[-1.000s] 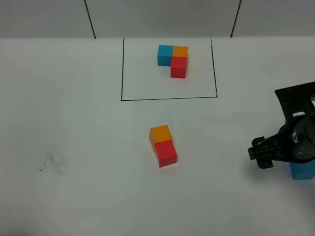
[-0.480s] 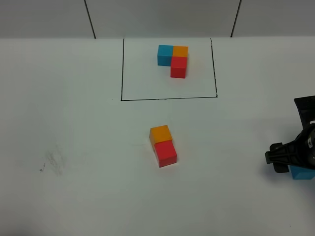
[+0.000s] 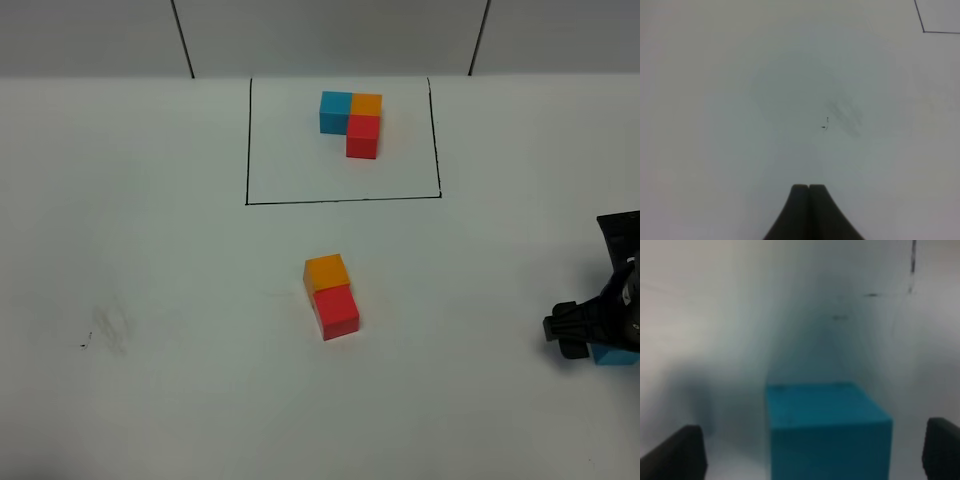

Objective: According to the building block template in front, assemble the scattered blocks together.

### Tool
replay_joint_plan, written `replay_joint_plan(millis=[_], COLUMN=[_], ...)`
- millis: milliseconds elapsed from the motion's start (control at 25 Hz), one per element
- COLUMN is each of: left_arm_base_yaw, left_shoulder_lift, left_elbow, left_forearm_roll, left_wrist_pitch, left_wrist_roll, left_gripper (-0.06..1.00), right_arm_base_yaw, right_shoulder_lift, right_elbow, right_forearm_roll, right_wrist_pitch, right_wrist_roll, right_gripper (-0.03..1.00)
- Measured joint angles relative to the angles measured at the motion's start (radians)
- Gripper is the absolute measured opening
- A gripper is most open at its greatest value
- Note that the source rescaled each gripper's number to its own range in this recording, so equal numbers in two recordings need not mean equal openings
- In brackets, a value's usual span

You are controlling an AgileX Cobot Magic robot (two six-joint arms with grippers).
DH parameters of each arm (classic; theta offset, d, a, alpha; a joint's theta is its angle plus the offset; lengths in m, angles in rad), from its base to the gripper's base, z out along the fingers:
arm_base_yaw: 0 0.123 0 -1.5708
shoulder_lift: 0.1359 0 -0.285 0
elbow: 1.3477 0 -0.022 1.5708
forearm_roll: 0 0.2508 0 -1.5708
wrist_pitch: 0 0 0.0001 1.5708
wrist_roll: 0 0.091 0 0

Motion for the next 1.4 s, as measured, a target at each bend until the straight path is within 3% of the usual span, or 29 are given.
replay_joint_plan(millis=[320,440,560,920,1120,1400], left_arm_base_yaw=[0.000,0.000,0.000,0.000,0.000,0.000], left_shoulder_lift=[0.000,0.000,0.000,0.000,0.000,0.000], left_elbow=[0.000,0.000,0.000,0.000,0.000,0.000], left_forearm_roll=[0.000,0.000,0.000,0.000,0.000,0.000], left_wrist_pitch=[0.000,0.000,0.000,0.000,0.000,0.000], left_wrist_roll=[0.000,0.000,0.000,0.000,0.000,0.000], left_gripper=[0.00,0.00,0.00,0.00,0.00,0.00], right_arm_base_yaw=[-0.007,-0.007,-0.007,-0.007,0.040,0.163], right_shoulder_lift=[0.040,0.046,0.051,0.051,0.034,-0.089], right_elbow=[-0.002,-0.004,-0.004,-0.004,-0.003,-0.126], right_forearm_roll=[-0.006,-0.002,-0.005,-0.008,-0.012,0.005], right_wrist_pitch=[-0.039,-0.054,-0.058,-0.062,-0.056,0.106], right_wrist_roll=[-0.012,-0.012,-0.012,-0.038,-0.100,-0.197], right_gripper=[0.79,0.65,0.42,0.43,0.43,0.43])
